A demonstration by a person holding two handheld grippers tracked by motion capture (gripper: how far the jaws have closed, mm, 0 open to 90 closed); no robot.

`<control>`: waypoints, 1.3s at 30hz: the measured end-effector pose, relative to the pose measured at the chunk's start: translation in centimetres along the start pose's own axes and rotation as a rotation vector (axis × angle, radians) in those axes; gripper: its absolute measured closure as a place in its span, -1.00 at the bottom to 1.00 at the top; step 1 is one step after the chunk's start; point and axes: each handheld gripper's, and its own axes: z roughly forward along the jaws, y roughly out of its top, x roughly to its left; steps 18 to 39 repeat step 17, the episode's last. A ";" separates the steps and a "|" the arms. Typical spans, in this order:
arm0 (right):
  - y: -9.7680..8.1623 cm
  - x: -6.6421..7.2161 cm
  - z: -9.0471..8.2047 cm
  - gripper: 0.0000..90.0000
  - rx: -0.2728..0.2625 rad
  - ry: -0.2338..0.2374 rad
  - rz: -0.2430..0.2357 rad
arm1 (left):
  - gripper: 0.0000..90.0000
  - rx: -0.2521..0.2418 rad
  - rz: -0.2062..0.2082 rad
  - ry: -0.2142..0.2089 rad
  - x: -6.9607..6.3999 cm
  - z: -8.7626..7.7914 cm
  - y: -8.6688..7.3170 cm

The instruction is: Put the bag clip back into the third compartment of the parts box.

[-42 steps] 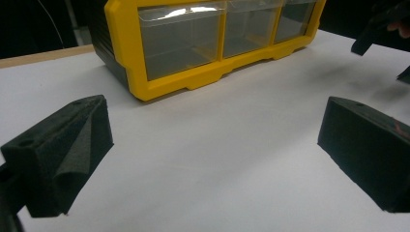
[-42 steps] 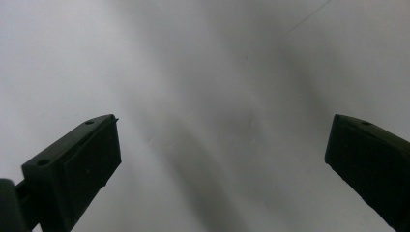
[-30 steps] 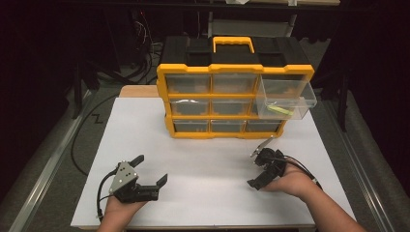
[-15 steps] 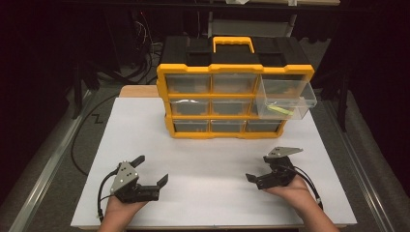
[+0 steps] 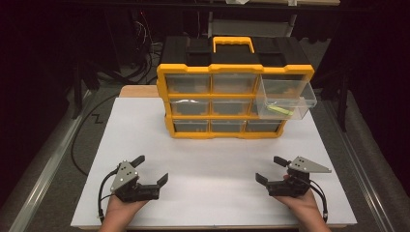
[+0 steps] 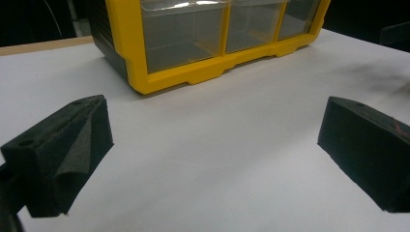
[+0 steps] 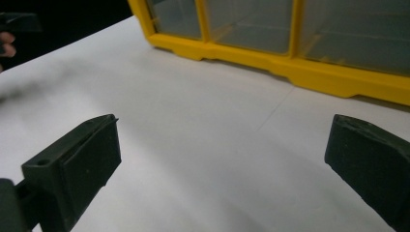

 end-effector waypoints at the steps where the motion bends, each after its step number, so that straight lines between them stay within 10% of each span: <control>1: 0.0 0.0 0.0 -1.00 0.007 0.006 -0.006 | -0.99 0.002 -0.001 0.001 0.0 0.0 0.0; 39: 0.0 0.2 -0.1 -1.00 -0.014 -0.038 -0.016 | -0.99 0.007 -0.004 -0.002 -0.1 -0.1 0.0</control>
